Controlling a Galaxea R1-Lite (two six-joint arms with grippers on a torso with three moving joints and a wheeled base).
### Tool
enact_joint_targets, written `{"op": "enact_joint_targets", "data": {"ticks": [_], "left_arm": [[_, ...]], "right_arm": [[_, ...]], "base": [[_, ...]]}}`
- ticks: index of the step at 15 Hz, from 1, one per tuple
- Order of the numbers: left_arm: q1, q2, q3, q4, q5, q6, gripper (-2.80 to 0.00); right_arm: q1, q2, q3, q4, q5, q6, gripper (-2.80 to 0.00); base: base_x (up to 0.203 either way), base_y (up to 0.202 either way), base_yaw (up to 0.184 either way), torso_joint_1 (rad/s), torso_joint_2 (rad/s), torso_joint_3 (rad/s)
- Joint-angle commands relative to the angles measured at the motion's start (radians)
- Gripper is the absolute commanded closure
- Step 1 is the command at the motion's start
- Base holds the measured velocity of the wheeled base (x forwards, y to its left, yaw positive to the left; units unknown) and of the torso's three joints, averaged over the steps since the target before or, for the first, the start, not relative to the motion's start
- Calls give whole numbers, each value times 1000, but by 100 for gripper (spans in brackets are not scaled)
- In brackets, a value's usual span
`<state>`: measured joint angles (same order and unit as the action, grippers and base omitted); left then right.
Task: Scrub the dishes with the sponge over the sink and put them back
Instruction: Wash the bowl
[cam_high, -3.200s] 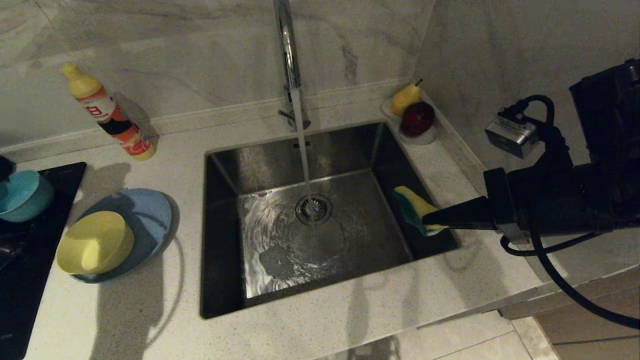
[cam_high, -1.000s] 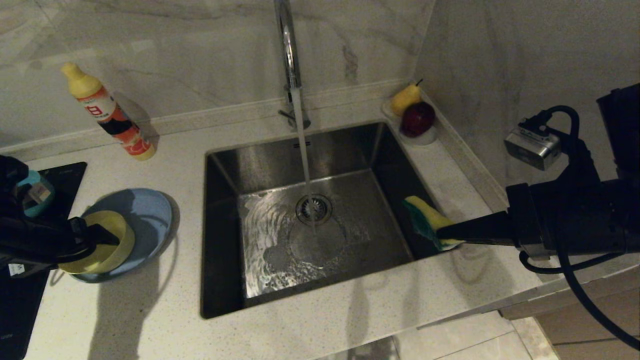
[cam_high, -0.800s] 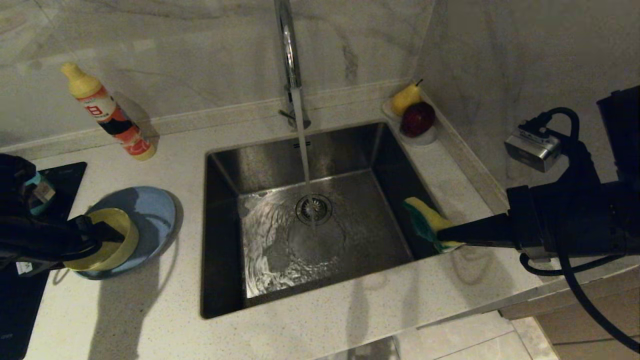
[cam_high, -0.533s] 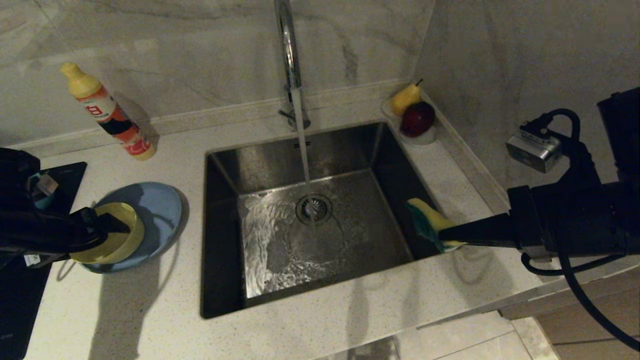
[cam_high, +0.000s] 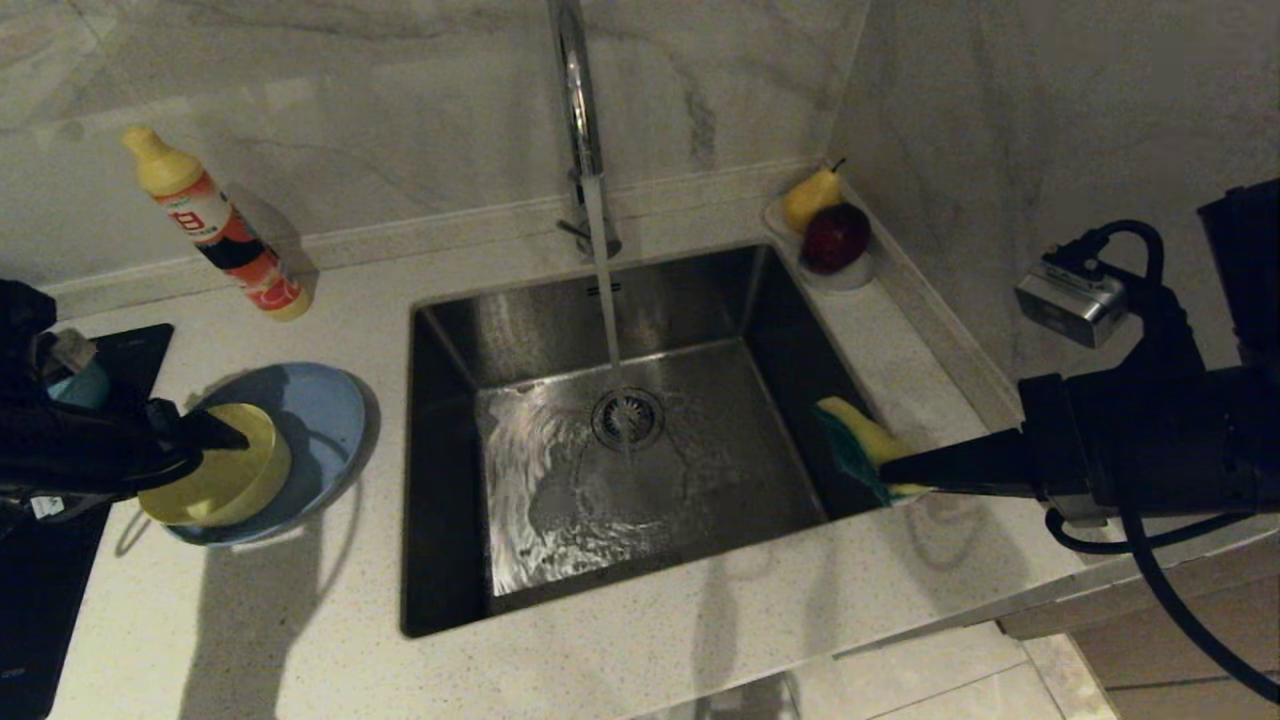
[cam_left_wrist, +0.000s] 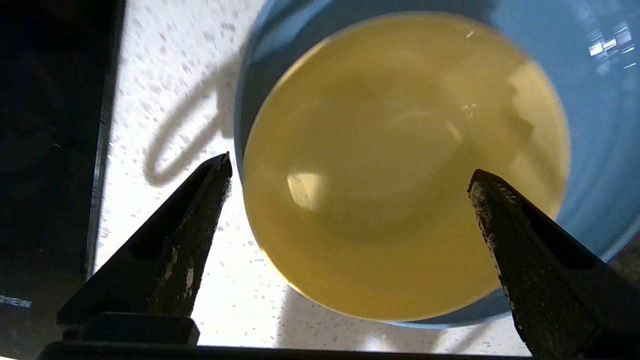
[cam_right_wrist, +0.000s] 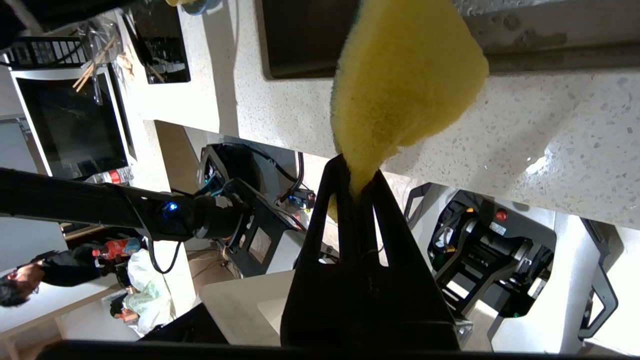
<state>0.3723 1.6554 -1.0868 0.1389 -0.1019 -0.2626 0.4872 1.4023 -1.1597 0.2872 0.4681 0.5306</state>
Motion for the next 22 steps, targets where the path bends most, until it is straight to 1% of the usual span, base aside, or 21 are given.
{"op": "enact_joint_targets", "data": {"ticks": [1, 4, 10, 14, 16, 17, 19, 22], "left_arm": [[2, -37, -14, 3, -1, -6, -280], [1, -43, -25, 7, -4, -6, -280], [-1, -9, 1, -2, -13, -4, -280], [-3, 10, 38, -75, -13, -9, -280], [-3, 19, 44, -92, -15, -14, -280], [-6, 21, 44, -100, -15, -22, -280], [-16, 21, 48, -158, -15, -77, -280], [-23, 21, 82, -196, -16, -80, -280]], "right_arm": [[1, -5, 2, 1, 1, 3, 0], [-1, -13, 5, 3, 2, 3, 0], [-7, -13, 8, 1, 3, 3, 0], [-13, -8, 11, 1, 3, 0, 0], [-13, -8, 11, 1, 3, 0, 0], [-13, -9, 11, 1, 3, 0, 0], [-18, -9, 19, 1, 3, 0, 0], [-18, -5, 25, 1, 4, 0, 0]], "base": [[0, 0, 0, 0, 0, 0], [0, 0, 0, 0, 0, 0], [0, 0, 0, 0, 0, 0], [0, 0, 0, 0, 0, 0], [0, 0, 0, 0, 0, 0], [0, 0, 0, 0, 0, 0], [0, 0, 0, 0, 0, 0], [0, 0, 0, 0, 0, 0]]}}
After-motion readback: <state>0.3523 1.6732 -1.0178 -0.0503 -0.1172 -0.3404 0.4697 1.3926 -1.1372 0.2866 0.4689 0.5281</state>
